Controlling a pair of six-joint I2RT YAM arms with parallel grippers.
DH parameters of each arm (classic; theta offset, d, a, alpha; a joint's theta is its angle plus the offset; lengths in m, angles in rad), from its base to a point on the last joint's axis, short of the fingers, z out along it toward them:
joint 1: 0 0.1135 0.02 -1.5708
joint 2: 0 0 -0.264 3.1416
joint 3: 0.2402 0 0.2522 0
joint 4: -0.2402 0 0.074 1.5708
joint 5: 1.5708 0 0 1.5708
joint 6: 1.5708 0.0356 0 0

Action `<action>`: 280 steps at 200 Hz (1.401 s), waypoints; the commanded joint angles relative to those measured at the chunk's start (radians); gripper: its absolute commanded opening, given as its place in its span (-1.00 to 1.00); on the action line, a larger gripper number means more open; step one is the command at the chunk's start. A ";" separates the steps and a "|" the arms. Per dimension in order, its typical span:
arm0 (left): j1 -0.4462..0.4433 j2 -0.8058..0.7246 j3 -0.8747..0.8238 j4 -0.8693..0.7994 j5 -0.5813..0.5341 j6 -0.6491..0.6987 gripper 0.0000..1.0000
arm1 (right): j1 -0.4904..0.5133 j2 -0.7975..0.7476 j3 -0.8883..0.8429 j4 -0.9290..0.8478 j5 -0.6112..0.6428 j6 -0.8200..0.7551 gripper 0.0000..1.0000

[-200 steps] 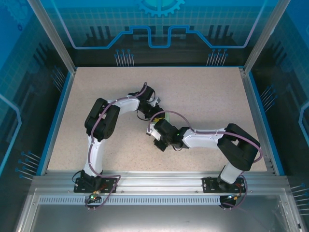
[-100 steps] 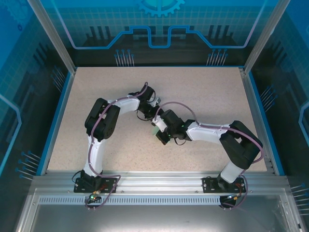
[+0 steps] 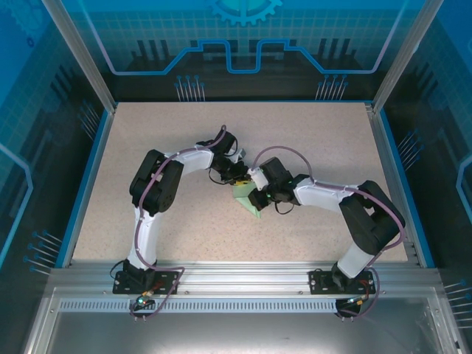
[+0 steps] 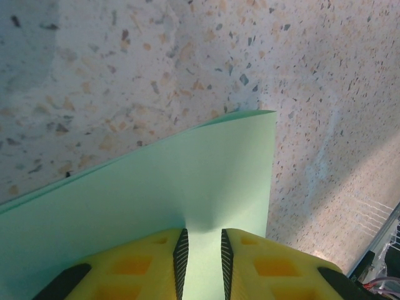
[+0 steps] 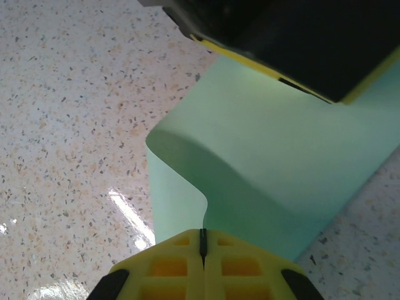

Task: Fold a paper plane with a square sheet of paper (fold left side to right side)
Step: Third fold the triangle at the center of the table.

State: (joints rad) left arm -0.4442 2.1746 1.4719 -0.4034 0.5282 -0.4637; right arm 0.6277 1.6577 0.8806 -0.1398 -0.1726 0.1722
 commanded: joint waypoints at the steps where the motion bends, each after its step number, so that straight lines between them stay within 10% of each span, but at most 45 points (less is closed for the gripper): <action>1: -0.004 0.035 0.005 -0.083 -0.046 0.026 -0.48 | -0.025 0.022 0.035 -0.047 -0.026 0.025 -0.95; 280: -0.008 0.040 0.007 -0.081 -0.045 0.024 -0.47 | -0.079 0.127 0.101 -0.110 -0.014 0.053 -0.96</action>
State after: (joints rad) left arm -0.4465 2.1769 1.4788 -0.4141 0.5278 -0.4637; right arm 0.5667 1.7576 0.9562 -0.2207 -0.1761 0.2108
